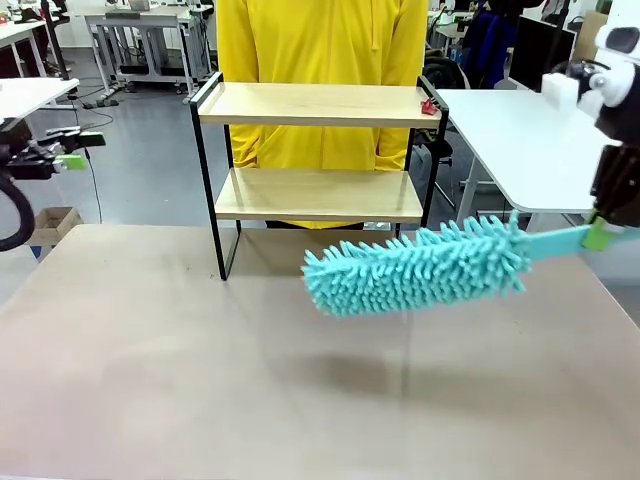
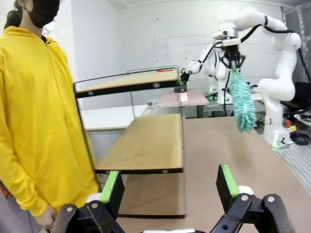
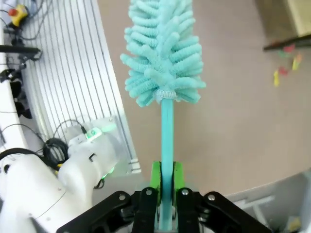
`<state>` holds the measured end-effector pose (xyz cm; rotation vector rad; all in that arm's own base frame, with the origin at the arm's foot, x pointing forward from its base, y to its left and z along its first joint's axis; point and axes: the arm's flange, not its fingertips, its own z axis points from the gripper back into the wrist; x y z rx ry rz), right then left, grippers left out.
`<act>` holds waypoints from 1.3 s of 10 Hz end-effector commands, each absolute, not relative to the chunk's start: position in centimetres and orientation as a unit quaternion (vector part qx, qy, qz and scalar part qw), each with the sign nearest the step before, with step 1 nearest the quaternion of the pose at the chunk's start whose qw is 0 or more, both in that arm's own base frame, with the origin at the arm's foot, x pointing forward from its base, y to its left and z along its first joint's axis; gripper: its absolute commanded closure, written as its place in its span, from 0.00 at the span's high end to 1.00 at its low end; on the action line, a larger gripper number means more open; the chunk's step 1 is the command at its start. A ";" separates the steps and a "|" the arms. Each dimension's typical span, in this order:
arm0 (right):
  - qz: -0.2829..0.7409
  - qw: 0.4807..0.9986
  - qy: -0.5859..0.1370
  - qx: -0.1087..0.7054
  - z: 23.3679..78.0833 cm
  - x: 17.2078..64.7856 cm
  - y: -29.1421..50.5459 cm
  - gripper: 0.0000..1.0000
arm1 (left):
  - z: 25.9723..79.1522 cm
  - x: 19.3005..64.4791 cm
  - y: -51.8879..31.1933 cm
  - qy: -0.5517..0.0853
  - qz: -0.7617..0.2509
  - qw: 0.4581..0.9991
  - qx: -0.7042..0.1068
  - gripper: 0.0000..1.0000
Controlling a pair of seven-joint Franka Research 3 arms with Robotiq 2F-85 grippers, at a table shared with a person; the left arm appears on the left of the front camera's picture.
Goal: Clean the shelf.
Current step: Hand the Duster back to the human.
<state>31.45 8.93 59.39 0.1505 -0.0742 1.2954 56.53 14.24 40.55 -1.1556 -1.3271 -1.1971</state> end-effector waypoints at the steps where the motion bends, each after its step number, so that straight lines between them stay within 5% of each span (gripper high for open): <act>1: 0.641 0.754 -0.084 0.115 59.1 33.9 9.1 0.13 | 41.1 51.1 11.7 -0.511 -0.497 0.502 -0.489 1.00; 6: 0.684 0.684 -0.155 0.201 56.9 38.5 7.4 0.13 | 42.2 47.3 7.6 -0.490 -0.450 0.527 -0.528 1.00; 7: 0.664 0.717 -0.141 0.157 57.1 37.3 8.9 0.13 | 41.1 47.2 8.4 -0.488 -0.486 0.506 -0.520 1.00; 11: 0.664 0.717 -0.141 0.157 57.1 37.3 8.9 0.13 | 41.2 47.2 8.0 -0.486 -0.477 0.513 -0.523 1.00; 13: 0.664 0.717 -0.141 0.157 57.1 37.3 8.9 0.13 | 41.1 43.0 3.0 -0.491 -0.478 0.511 -0.519 1.00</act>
